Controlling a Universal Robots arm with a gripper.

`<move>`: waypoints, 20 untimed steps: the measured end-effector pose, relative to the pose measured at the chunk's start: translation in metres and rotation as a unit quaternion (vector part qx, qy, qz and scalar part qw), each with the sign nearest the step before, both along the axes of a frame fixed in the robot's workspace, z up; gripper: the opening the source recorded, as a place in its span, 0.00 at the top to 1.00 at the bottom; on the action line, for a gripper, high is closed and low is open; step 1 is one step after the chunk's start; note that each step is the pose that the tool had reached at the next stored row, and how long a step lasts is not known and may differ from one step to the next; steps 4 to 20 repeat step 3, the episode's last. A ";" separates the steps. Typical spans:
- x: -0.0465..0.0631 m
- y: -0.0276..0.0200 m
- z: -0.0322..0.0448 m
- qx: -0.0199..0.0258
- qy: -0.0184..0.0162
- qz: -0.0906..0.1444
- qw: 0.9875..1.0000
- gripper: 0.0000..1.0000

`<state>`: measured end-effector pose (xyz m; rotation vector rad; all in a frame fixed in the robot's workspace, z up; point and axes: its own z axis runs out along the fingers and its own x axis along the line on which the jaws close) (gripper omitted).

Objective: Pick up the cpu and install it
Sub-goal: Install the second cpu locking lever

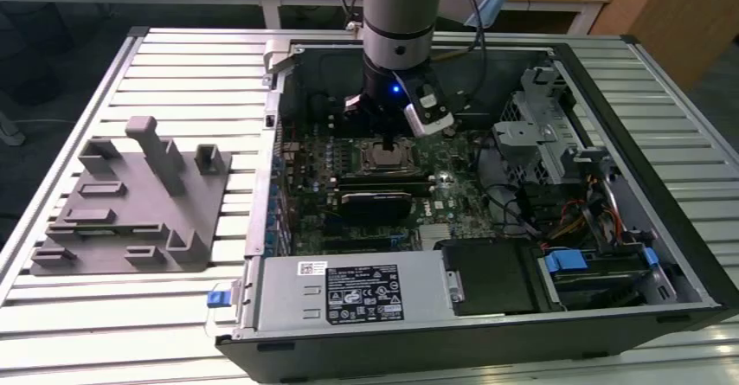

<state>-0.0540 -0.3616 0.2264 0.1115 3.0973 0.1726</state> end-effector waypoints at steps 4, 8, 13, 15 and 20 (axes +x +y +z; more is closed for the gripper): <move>0.000 0.0000 0.0000 0.000 0.000 0.000 1.000 0.89; 0.000 0.0000 0.0000 0.000 0.000 0.000 1.000 0.89; 0.000 0.0000 0.0000 0.000 0.000 0.000 1.000 0.89; 0.000 0.0000 0.0000 0.000 0.000 0.000 1.000 0.89; 0.000 0.0000 0.0000 0.000 0.000 0.000 1.000 0.89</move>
